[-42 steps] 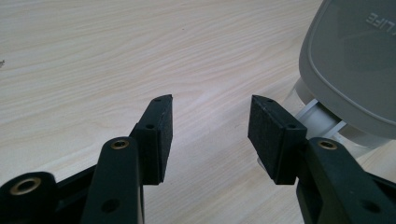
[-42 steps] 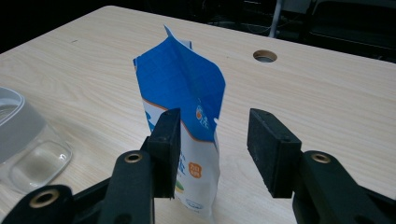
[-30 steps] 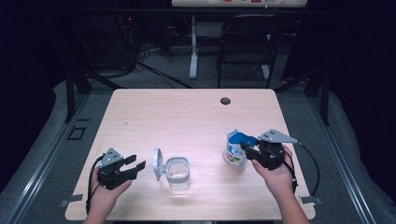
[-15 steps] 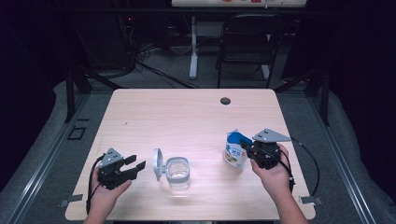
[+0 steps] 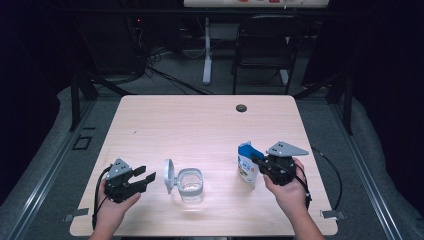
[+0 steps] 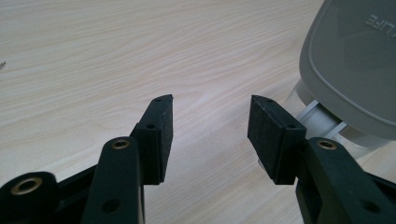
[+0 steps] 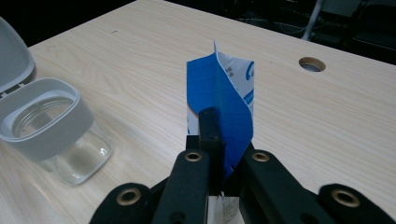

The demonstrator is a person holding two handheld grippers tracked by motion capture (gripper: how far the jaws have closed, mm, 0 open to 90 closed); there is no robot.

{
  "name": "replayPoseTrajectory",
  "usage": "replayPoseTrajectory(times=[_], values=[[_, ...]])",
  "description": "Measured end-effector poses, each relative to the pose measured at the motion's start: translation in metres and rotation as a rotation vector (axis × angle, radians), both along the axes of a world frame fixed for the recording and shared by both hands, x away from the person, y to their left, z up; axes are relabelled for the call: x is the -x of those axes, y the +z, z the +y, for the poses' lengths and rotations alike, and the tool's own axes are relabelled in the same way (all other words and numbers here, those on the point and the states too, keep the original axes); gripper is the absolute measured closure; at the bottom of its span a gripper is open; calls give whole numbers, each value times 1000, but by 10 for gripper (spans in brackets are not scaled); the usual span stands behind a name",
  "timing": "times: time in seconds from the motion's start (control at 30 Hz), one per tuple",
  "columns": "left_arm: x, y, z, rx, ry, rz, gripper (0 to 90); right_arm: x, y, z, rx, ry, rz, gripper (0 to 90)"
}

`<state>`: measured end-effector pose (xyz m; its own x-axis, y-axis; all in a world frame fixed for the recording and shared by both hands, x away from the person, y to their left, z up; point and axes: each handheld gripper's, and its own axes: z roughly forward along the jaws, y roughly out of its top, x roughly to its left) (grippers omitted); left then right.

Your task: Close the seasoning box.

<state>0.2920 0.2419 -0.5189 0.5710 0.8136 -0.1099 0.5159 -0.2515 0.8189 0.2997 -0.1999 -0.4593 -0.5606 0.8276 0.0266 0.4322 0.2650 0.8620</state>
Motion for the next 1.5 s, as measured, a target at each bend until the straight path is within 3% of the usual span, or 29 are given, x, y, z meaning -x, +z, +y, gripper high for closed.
replayPoseTrajectory(times=[0.3,0.6,0.8,1.0,1.1,1.27,1.5], values=[[0,0,0,1,1,0,511,6,3,11,32,43,-11,900],[0,0,0,2,2,2,511,13,5,19,25,118,-15,900],[0,0,0,3,-2,-1,511,14,5,12,48,153,-4,900],[0,-1,-1,1,-2,-1,511,8,6,0,82,130,-7,898],[0,-1,-1,-1,-2,-2,511,6,5,-4,65,119,-4,890],[0,-1,-1,-1,-2,-1,511,7,5,-8,-8,118,-10,839],[0,-1,-1,-1,-3,-1,511,9,2,-9,-34,105,3,738]])
